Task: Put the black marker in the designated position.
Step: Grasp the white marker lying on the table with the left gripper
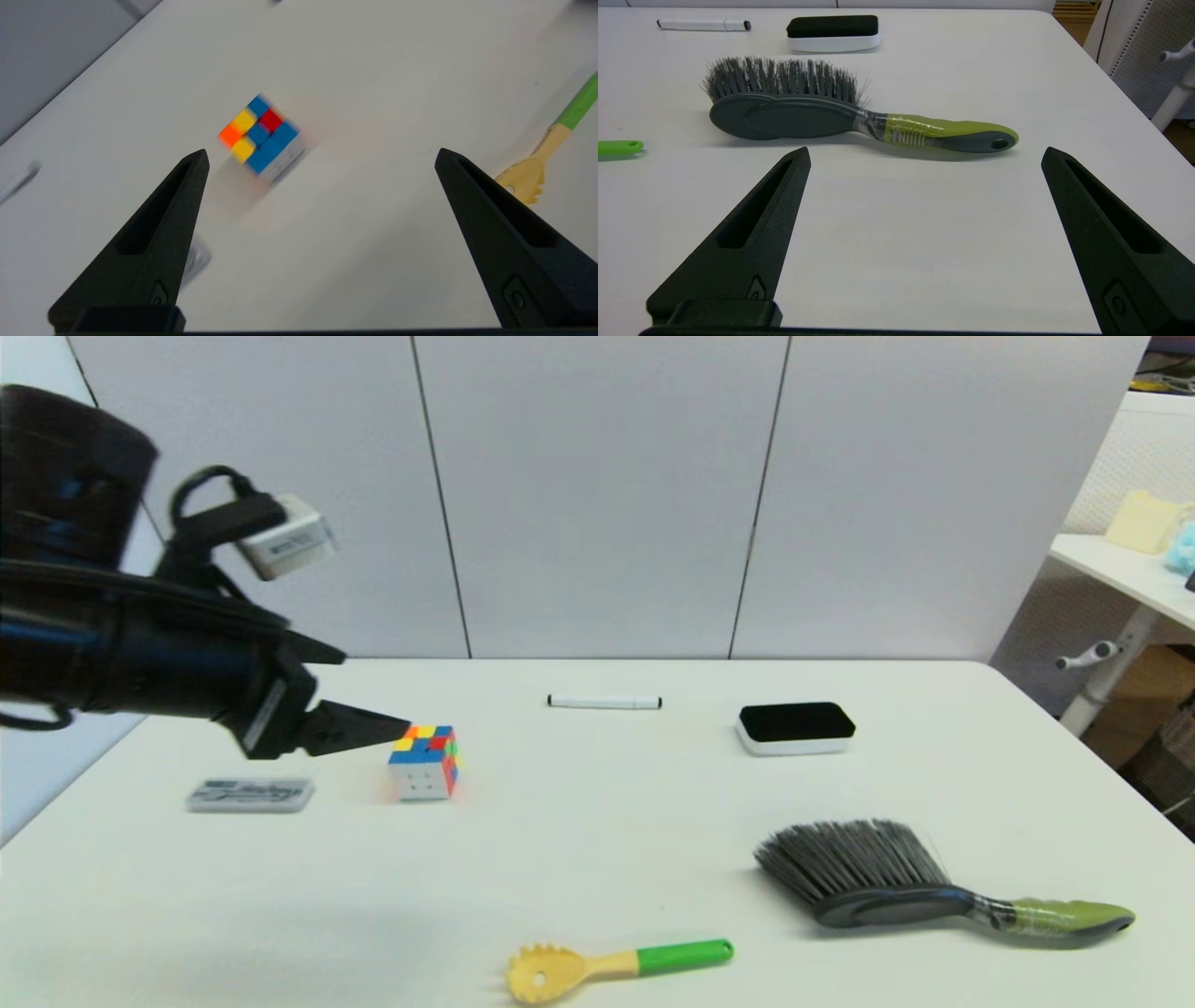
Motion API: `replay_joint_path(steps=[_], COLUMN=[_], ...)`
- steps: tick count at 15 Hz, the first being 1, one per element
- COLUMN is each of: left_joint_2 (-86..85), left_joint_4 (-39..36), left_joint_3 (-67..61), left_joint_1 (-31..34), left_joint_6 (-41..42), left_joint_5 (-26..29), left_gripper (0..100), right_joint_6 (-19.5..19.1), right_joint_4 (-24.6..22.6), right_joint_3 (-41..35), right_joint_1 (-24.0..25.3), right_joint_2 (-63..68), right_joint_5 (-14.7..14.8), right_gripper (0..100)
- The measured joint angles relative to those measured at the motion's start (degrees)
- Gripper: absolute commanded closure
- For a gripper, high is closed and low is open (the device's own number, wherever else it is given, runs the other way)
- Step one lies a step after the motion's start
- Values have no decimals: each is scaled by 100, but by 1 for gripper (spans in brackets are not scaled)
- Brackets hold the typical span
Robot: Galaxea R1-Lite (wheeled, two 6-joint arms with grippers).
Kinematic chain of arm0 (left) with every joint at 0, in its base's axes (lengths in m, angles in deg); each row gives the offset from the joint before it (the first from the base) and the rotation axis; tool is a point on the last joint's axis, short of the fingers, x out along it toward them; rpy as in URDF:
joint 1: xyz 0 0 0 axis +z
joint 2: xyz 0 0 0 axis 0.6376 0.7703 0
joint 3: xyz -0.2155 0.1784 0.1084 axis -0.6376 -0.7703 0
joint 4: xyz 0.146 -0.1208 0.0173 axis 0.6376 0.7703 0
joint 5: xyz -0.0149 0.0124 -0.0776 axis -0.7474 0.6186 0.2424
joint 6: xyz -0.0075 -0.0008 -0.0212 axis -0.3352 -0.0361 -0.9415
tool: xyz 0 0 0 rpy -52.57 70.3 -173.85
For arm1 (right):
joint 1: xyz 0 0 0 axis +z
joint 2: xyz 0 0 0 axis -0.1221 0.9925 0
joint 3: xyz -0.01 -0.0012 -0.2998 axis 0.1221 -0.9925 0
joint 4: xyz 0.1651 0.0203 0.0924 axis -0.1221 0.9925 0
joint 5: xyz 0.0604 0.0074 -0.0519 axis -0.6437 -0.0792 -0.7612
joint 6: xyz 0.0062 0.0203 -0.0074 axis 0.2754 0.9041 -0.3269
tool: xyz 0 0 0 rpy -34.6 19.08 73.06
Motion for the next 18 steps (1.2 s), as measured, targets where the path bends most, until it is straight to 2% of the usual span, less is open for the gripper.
replay_joint_path(steps=[5,11,15,18], left_joint_2=[1924,3487,4212,4686], left_joint_4=[107,56,33,-325], left_joint_3=[1482,3034,3638,3839], left_joint_1=[-462,-377,-335,-324], left_joint_6=[868,1582,1671,1646], left_joint_5=[769,2057,2719,2928], left_gripper=[0,0,0,0], right_joint_6=[-1,-1,-1,-1], right_joint_4=[-2,0,0,-2], right_joint_3=[0,0,0,0], right_joint_1=[-1,2,0,0], right_joint_2=[0,0,0,0], right_joint_5=[0,-5,-2,0], right_gripper=[0,0,0,0])
